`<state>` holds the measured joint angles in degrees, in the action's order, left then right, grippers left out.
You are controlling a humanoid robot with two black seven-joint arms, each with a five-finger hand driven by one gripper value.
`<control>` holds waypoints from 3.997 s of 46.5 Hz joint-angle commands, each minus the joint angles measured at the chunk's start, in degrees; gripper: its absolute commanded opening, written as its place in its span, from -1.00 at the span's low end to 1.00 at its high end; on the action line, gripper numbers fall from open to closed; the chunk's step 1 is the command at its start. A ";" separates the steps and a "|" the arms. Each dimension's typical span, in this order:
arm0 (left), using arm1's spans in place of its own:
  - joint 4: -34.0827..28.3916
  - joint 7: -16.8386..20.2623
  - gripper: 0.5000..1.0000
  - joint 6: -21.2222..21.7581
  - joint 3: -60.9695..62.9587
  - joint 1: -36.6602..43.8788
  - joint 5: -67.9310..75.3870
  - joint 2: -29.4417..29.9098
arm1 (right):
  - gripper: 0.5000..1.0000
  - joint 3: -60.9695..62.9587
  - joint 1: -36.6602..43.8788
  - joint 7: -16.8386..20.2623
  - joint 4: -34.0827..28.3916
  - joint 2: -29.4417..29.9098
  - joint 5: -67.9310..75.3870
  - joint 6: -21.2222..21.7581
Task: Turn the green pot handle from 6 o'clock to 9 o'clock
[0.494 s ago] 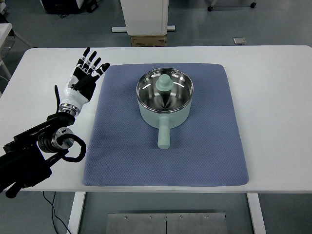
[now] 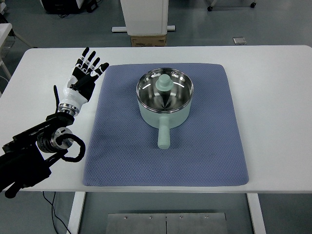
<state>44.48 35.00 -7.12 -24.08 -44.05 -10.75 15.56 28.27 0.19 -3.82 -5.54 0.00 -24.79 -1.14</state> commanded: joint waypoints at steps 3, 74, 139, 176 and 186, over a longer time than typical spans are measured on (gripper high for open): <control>0.00 0.00 1.00 -0.09 -0.88 -0.07 0.03 0.00 | 1.00 0.03 -0.01 -0.05 0.00 0.00 0.00 0.00; -0.09 0.00 1.00 -0.17 -1.76 0.11 0.03 0.87 | 1.00 -0.05 -0.01 -0.05 0.00 0.00 0.00 0.00; 11.77 -0.72 1.00 -2.81 -3.08 -7.10 27.27 15.81 | 1.00 0.04 -0.01 -0.05 0.00 0.00 0.00 0.00; 27.94 -2.74 1.00 -2.63 -2.99 -10.79 55.39 18.81 | 1.00 0.04 -0.01 -0.05 0.00 0.00 0.00 0.00; 29.44 -2.83 1.00 -2.90 -2.81 -11.76 61.46 18.54 | 1.00 -0.05 -0.01 -0.05 0.00 0.00 0.00 0.00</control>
<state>73.76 32.17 -10.01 -26.98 -55.58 48.96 34.27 28.26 0.17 -3.86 -5.54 0.00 -24.78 -1.15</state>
